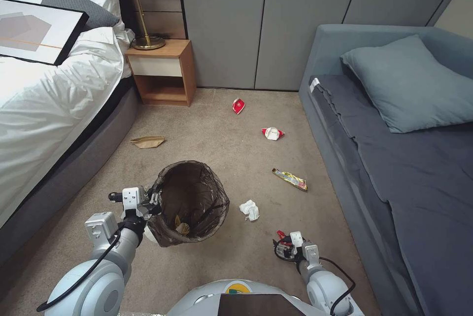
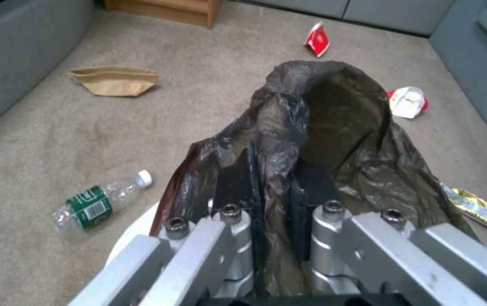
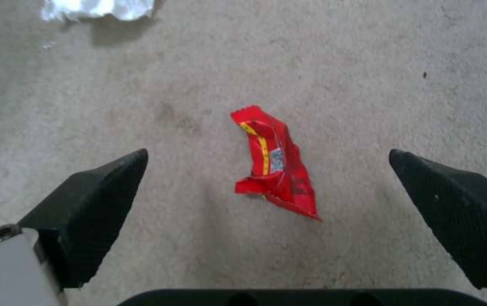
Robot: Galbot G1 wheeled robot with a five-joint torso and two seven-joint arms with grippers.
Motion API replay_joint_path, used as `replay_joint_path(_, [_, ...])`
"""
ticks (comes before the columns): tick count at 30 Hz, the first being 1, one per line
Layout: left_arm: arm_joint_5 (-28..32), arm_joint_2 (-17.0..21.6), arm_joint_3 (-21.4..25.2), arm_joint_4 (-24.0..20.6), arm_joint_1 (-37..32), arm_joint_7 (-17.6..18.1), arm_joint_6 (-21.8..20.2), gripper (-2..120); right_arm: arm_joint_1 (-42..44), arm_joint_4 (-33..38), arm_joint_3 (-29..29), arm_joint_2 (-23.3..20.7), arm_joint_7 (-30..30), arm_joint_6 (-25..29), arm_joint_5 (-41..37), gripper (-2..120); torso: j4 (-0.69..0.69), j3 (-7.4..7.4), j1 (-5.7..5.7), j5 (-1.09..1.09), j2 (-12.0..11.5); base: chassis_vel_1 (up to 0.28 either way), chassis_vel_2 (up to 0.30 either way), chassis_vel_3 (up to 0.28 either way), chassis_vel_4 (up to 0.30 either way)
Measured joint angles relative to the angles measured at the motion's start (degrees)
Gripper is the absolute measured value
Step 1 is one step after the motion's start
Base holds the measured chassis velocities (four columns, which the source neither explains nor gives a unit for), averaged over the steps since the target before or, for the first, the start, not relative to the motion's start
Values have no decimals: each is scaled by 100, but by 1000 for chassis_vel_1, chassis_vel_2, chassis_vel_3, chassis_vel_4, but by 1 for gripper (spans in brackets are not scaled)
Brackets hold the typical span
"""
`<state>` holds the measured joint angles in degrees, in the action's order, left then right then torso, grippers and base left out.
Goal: Pick up the trash bin, then pick up the garbage from the floor and place it into the trash bin.
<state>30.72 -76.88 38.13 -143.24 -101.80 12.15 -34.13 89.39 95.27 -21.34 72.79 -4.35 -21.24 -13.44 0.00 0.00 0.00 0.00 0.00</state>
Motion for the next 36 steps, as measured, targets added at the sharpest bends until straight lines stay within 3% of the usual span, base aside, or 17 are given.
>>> replay_joint_path(36, [-12,23,5,0,-16,-12,34,8,-538,-885,224,51,-173,0,207,100,0,0,0,0,0,0,0,0,0])
